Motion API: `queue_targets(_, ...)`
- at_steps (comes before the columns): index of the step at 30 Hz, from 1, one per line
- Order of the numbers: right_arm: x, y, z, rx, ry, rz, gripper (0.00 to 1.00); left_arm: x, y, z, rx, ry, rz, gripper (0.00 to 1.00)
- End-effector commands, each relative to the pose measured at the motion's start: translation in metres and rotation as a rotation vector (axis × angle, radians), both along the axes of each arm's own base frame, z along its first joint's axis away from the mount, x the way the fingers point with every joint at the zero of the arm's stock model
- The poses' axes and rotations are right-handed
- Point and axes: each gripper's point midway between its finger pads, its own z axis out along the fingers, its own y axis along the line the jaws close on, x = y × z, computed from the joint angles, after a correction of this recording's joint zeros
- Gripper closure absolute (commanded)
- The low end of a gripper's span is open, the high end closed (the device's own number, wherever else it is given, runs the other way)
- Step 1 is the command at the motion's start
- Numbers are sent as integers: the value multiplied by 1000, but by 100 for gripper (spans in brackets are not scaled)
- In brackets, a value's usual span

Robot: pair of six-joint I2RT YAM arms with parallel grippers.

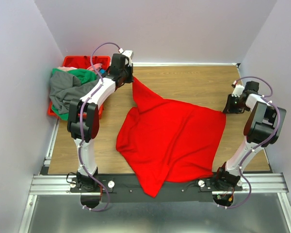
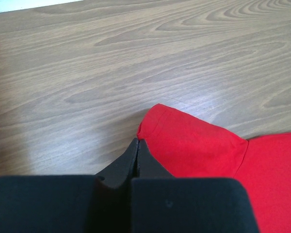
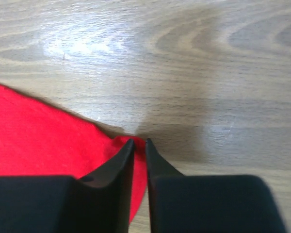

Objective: Fold and stack the t-shirts
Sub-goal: Flatten the tshirt out

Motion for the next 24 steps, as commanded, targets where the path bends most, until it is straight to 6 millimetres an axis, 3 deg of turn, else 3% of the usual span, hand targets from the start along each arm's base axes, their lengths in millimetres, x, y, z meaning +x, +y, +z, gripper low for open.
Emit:
queue_targets(1, -16, 11, -22, 61, 80, 14, 83, 0, 0, 21, -17, -41, -21, 100)
queue_targets(6, -17, 12, -17, 64, 70, 18, 94, -1, -1, 24, -22, -47, -26, 100)
queue_targets(13, -14, 8, -7, 55, 40, 7, 95, -2, 0, 24, -18, -49, -25, 100)
queue_targets(18, -10, 2, 14, 69, -17, -8, 100, -2, 1, 28, -18, -57, -24, 100)
queue_targets(24, -9, 11, 33, 105, -82, 36, 99, -3, 2, 32, -15, -64, -23, 100)
